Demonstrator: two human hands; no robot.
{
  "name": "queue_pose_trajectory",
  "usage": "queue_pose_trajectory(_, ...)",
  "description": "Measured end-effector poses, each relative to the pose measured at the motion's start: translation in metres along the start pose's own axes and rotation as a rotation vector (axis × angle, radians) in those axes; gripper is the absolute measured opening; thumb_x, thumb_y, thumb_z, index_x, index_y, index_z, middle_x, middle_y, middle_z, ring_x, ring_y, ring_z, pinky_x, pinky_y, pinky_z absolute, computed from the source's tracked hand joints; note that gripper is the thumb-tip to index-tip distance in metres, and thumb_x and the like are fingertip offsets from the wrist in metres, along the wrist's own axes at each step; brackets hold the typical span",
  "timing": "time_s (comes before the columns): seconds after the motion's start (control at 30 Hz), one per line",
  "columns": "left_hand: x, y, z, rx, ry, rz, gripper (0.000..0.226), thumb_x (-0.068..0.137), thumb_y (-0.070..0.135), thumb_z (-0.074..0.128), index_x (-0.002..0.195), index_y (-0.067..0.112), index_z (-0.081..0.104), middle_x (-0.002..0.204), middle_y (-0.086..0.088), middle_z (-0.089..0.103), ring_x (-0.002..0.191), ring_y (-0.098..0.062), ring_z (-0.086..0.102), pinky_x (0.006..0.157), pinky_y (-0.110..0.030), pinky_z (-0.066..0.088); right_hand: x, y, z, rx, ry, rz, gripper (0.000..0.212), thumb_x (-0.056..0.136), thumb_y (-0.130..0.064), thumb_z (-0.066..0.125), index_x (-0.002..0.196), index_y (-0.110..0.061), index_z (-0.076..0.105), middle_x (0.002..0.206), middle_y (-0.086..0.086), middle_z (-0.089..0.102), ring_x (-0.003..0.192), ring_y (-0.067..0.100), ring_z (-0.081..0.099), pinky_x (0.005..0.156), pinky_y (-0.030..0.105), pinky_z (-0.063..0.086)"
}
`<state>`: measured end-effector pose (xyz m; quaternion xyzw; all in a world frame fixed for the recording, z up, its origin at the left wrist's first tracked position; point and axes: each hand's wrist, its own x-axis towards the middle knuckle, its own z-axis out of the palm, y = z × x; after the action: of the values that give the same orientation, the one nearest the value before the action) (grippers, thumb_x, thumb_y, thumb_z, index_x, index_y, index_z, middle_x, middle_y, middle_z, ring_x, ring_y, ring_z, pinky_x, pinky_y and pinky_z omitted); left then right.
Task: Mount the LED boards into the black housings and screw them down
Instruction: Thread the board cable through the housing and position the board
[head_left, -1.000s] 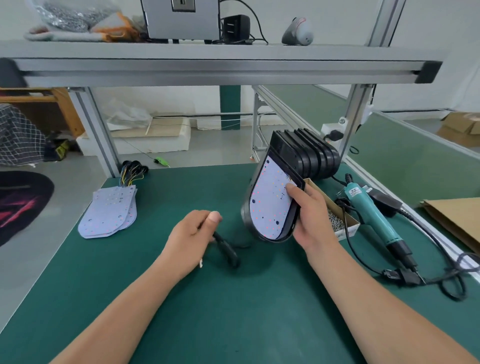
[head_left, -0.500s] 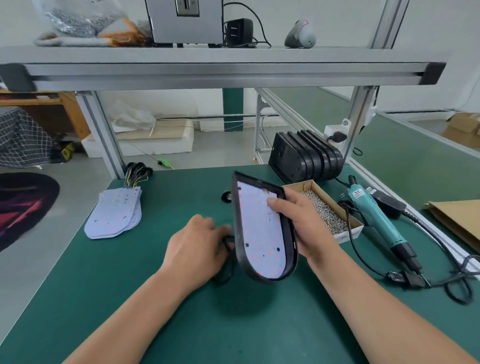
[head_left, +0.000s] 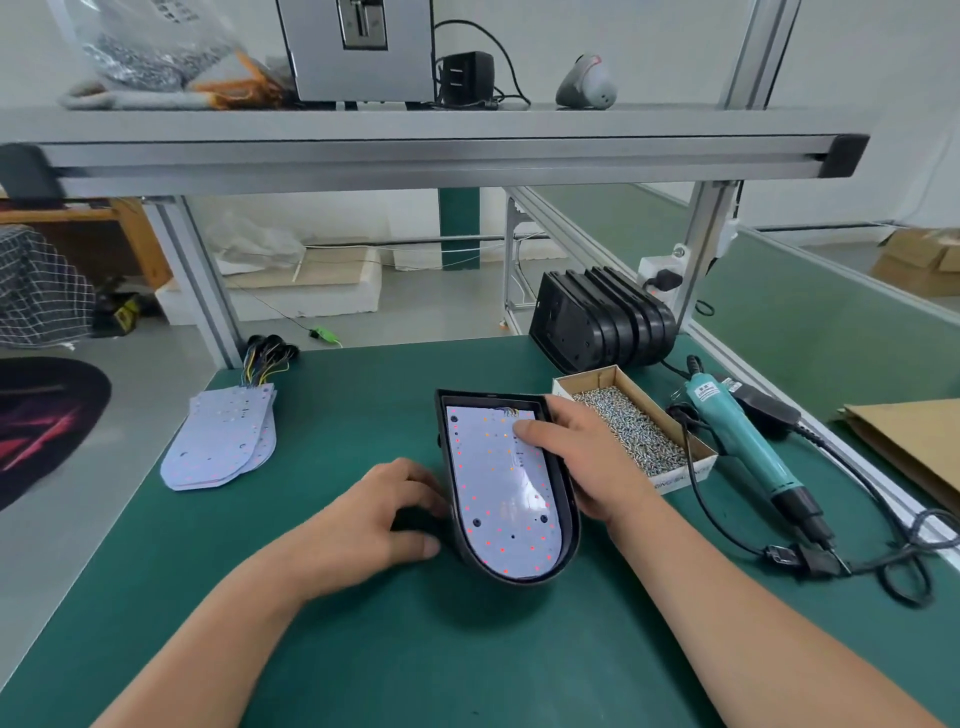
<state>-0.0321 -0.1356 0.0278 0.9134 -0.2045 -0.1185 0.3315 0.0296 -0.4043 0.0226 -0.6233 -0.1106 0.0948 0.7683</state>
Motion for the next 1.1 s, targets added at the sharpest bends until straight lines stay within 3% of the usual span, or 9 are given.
queue_pose_trajectory(0.13,0.012,0.018,0.020,0.266,0.322,-0.160,0.010,0.087,0.015,0.061,0.081,0.021,0.066,0.091,0.007,0.066,0.085,-0.018,0.063,0.078,-0.042,0.057,-0.003,-0.003,0.007,-0.287,0.030,-0.026,0.025,0.088,-0.022,0.072,0.111,-0.011,0.073,0.109,0.014,0.077,0.098,0.030,0.075,0.089,0.048,0.059)
queue_pose_trajectory(0.3,0.021,0.021,0.032,0.217,0.513,-0.265,0.018,0.085,0.021,0.057,0.070,0.018,0.046,0.067,0.001,0.057,0.059,-0.022,0.046,0.055,-0.037,0.045,-0.003,-0.010,0.005,-0.465,0.107,0.003,0.031,0.076,-0.030,0.072,0.099,-0.008,0.070,0.094,0.013,0.074,0.081,0.020,0.067,0.079,0.040,0.052)
queue_pose_trajectory(0.4,0.024,0.012,0.031,0.060,0.549,-0.263,0.014,0.089,0.020,0.061,0.079,0.028,0.056,0.071,0.007,0.062,0.066,-0.017,0.054,0.058,-0.032,0.043,-0.006,-0.014,-0.001,-0.598,0.050,0.060,0.024,0.076,-0.034,0.073,0.092,-0.016,0.070,0.079,-0.007,0.069,0.073,0.007,0.062,0.072,0.034,0.047)
queue_pose_trajectory(0.5,0.024,0.000,0.027,-0.067,0.518,-0.242,0.032,0.097,0.014,0.056,0.111,0.040,0.064,0.088,0.022,0.070,0.079,-0.002,0.063,0.067,-0.023,0.046,-0.005,-0.013,-0.004,-0.759,0.058,0.070,0.023,0.079,-0.038,0.072,0.087,-0.019,0.064,0.075,-0.013,0.061,0.069,0.008,0.056,0.068,0.034,0.042)
queue_pose_trajectory(0.57,0.024,-0.004,0.028,-0.152,0.507,-0.223,0.040,0.100,0.011,0.050,0.125,0.042,0.059,0.099,0.034,0.066,0.089,0.007,0.060,0.072,-0.018,0.044,-0.004,-0.012,-0.004,-0.876,0.058,0.085,0.022,0.085,-0.040,0.072,0.087,-0.022,0.060,0.080,-0.011,0.061,0.075,0.011,0.056,0.066,0.034,0.041)
queue_pose_trajectory(0.7,0.023,-0.002,0.037,-0.192,0.504,-0.104,0.036,0.109,0.027,0.048,0.143,0.036,0.055,0.128,0.029,0.061,0.121,0.016,0.049,0.099,-0.013,0.037,-0.006,-0.009,-0.001,-1.100,-0.003,0.089,0.031,0.095,-0.046,0.064,0.109,-0.019,0.058,0.107,0.000,0.058,0.099,0.020,0.057,0.075,0.033,0.041)
queue_pose_trajectory(0.87,0.020,-0.003,0.036,-0.197,0.566,-0.013,0.037,0.107,0.038,0.057,0.144,0.042,0.056,0.131,0.027,0.056,0.124,0.006,0.054,0.098,-0.020,0.042,-0.011,-0.013,-0.004,-1.050,0.035,0.068,0.056,0.095,-0.048,0.065,0.144,-0.025,0.052,0.130,0.001,0.047,0.119,0.016,0.052,0.096,0.033,0.041)
queue_pose_trajectory(0.97,0.017,-0.002,0.036,-0.214,0.567,-0.007,0.038,0.106,0.042,0.060,0.143,0.042,0.057,0.130,0.027,0.057,0.126,0.008,0.053,0.096,-0.022,0.044,-0.017,-0.026,-0.008,-0.950,0.091,0.033,0.058,0.093,-0.052,0.067,0.143,-0.025,0.056,0.126,-0.003,0.051,0.112,0.011,0.055,0.092,0.031,0.042)
queue_pose_trajectory(1.1,0.011,0.007,0.033,-0.194,0.562,-0.006,0.057,0.091,0.066,0.052,0.142,0.041,0.058,0.130,0.031,0.056,0.129,0.006,0.051,0.094,-0.019,0.041,-0.027,-0.056,-0.026,-0.884,0.266,-0.061,0.045,0.093,-0.048,0.067,0.120,-0.013,0.069,0.110,0.009,0.065,0.099,0.020,0.061,0.099,0.049,0.051)
